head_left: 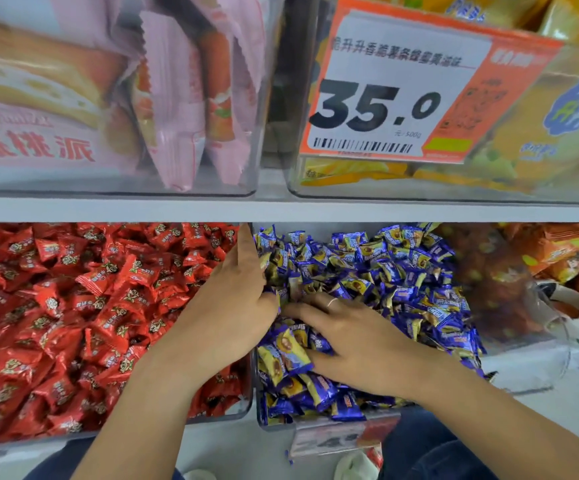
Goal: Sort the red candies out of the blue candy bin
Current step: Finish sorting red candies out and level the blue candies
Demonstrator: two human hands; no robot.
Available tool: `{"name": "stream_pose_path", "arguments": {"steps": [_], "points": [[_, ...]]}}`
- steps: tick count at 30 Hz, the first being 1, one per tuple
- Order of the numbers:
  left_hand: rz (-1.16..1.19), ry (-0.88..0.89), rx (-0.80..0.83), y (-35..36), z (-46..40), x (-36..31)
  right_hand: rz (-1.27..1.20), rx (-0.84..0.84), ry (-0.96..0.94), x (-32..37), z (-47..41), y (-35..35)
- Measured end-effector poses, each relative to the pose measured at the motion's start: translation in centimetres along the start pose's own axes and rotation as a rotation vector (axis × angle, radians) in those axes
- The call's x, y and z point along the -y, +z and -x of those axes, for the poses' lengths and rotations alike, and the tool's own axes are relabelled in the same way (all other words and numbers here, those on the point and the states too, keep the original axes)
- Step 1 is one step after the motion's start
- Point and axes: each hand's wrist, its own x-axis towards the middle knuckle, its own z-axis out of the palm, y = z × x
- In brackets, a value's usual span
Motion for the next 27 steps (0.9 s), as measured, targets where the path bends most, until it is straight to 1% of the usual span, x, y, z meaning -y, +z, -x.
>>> {"name": "stream_pose_path", "arguments": {"steps": [2,6,8,11,16,19,23,24,27], "points": [[-0.003,-0.006,-0.008,0.3,-0.2,0.3,-0.004,-0.037,0.004,0.0,0.1,0.3],[-0.012,-0.004,-0.022,0.7,-0.5,0.7,0.035,-0.023,0.056,-0.2,-0.3,0.4],[-0.016,0.0,-0.031,0.8,-0.5,0.8,0.073,0.042,0.113,-0.4,-1.0,0.2],[-0.02,0.005,-0.038,0.9,-0.5,0.9,0.102,0.211,0.209,-0.9,-2.5,0.3],[0.001,0.017,-0.046,0.7,-0.4,0.7,0.146,0.367,0.404,-3.2,-4.8,0.3],[-0.005,0.011,-0.036,0.5,-0.2,0.4,0.203,0.296,0.502,-5.9,-5.6,-0.2],[0.001,0.024,-0.025,0.0,0.3,-0.1,0.189,0.175,0.488,-8.5,-3.6,-2.3],[-0.001,0.026,-0.022,0.0,0.3,-0.1,0.125,0.14,0.471,-9.1,-2.6,-3.0],[-0.003,0.012,-0.014,0.4,0.1,0.2,-0.152,-0.039,0.405,-11.0,0.2,-5.0]]}}
